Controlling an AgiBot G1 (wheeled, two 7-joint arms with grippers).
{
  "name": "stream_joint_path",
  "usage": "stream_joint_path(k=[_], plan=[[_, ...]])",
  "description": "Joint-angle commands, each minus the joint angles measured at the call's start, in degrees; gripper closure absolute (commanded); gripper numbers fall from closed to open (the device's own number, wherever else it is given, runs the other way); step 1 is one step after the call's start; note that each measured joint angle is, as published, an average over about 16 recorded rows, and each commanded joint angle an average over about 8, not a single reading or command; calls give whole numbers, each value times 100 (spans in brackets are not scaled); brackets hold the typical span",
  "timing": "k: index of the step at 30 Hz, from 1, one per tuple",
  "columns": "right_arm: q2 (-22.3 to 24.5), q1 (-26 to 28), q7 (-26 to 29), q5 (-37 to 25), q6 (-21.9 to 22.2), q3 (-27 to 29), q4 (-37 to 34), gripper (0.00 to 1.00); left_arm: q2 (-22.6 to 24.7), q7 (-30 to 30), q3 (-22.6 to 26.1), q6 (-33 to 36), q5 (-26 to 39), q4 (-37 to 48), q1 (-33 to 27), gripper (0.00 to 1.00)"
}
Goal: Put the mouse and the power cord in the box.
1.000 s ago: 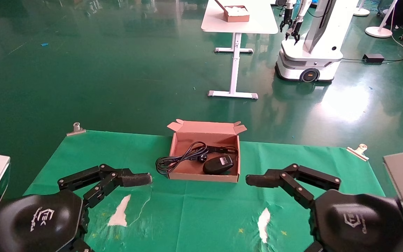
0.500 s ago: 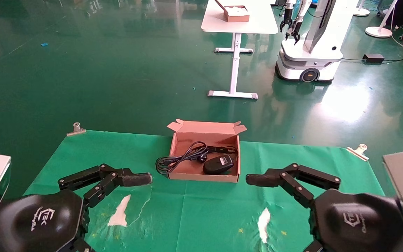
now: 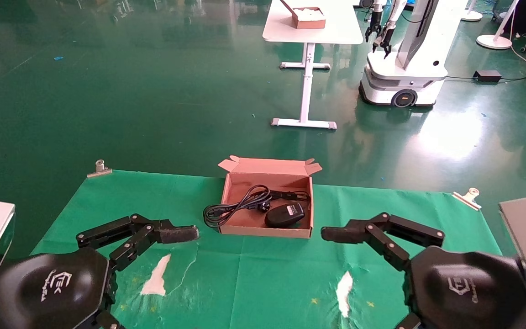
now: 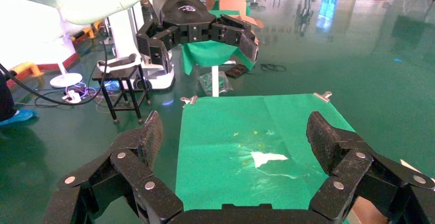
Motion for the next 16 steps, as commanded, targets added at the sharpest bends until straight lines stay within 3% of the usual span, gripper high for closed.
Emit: stream_joint_path(k=[1, 16], plan=[[0, 1, 0, 0, 0, 0, -1, 0, 0, 0, 0, 0, 1, 0, 0, 0], [0, 1, -1, -1, -1, 0, -1, 0, 1, 0, 0, 0, 2, 0, 0, 0]])
